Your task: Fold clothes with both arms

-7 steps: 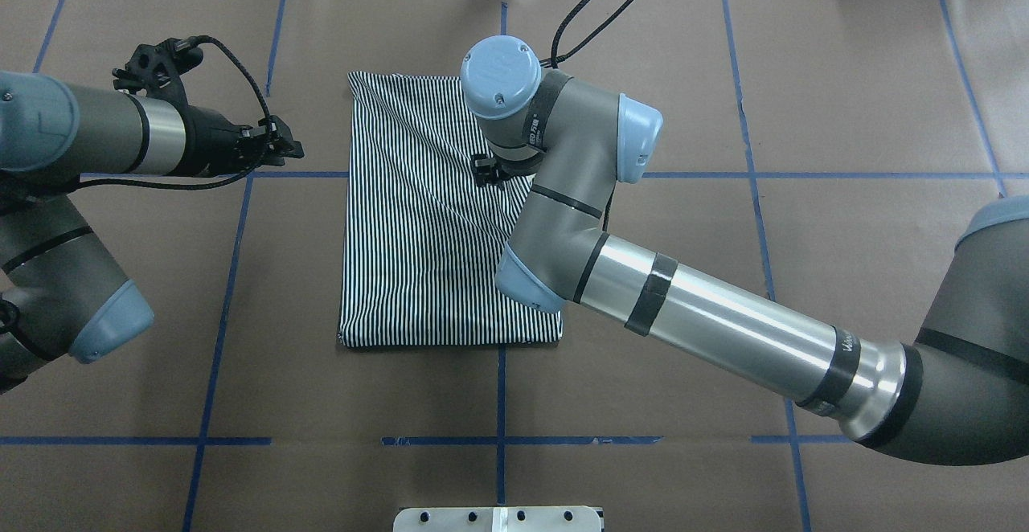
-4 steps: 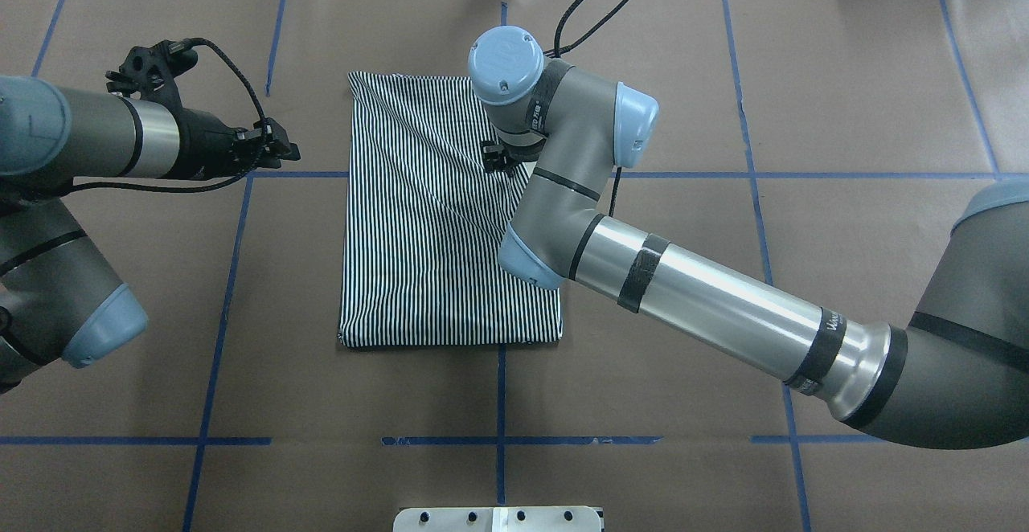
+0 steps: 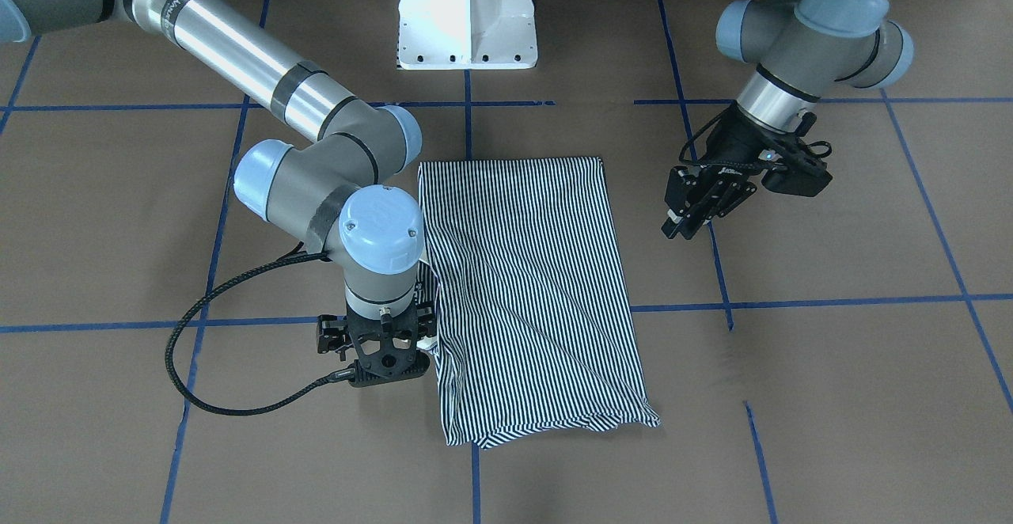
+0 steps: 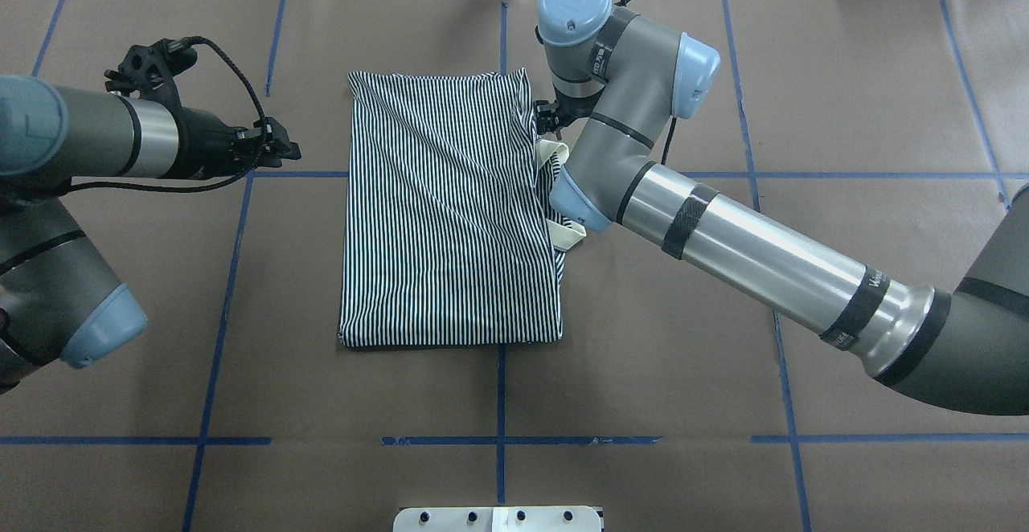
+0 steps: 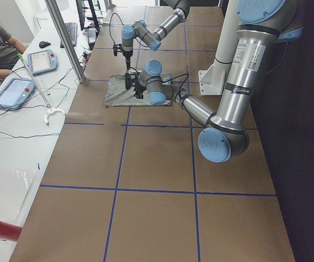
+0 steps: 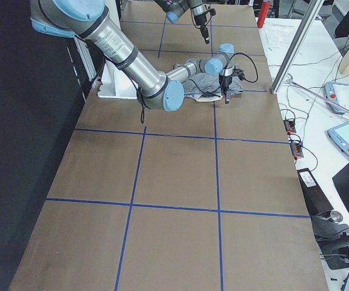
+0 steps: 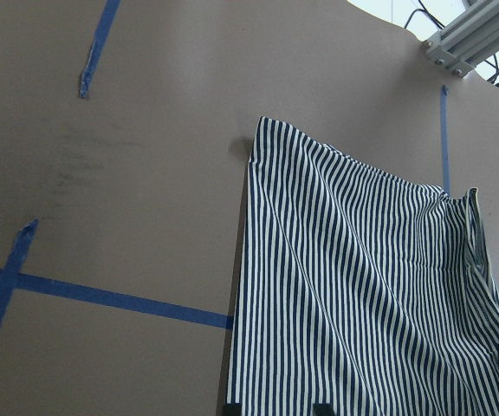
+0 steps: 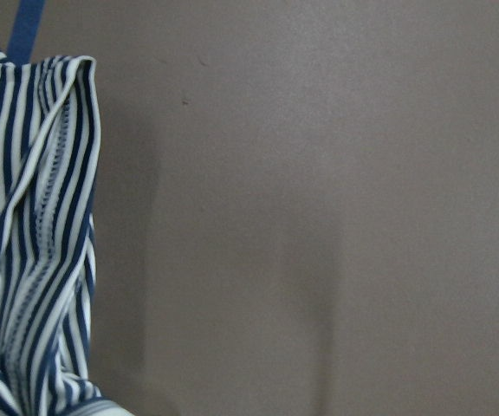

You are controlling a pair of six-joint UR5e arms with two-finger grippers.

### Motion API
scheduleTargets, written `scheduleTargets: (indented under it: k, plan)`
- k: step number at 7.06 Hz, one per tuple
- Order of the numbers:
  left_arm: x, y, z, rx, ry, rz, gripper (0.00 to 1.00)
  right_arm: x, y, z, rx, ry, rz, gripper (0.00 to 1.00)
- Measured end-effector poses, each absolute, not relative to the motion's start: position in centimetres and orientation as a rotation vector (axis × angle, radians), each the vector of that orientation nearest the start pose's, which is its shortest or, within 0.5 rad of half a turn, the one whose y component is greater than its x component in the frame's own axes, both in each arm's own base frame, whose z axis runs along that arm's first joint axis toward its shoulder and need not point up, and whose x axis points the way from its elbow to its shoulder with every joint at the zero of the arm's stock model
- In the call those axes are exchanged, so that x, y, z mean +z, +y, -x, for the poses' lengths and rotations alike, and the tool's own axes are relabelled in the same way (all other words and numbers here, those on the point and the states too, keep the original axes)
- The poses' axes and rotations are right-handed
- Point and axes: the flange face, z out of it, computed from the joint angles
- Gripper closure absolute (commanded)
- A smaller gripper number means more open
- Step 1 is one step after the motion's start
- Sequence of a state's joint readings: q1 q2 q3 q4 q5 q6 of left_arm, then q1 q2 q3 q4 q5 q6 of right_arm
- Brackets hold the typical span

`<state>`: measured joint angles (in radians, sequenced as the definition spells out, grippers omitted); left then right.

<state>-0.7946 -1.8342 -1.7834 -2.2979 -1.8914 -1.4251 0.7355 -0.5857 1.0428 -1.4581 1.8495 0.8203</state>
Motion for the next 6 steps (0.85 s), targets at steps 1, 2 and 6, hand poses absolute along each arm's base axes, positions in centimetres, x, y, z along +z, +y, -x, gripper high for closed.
scheduleTargets:
  k: [1, 2, 6]
  plan:
    - [33.2, -48.7, -33.5, -0.372, 1.199, -0.293, 0.62, 23.2, -63.3, 55.4, -0.049, -0.645, -0.173, 0.0]
    - [33.0, -48.5, -33.3, -0.366, 1.206, -0.29, 0.62, 21.6, -60.8, 55.9, 0.014, -0.699, -0.159, 0.02]
    - [33.0, -47.3, -32.5, -0.347, 1.218, -0.272, 0.62, 21.8, -41.1, 56.3, 0.492, -0.879, -0.038, 0.38]
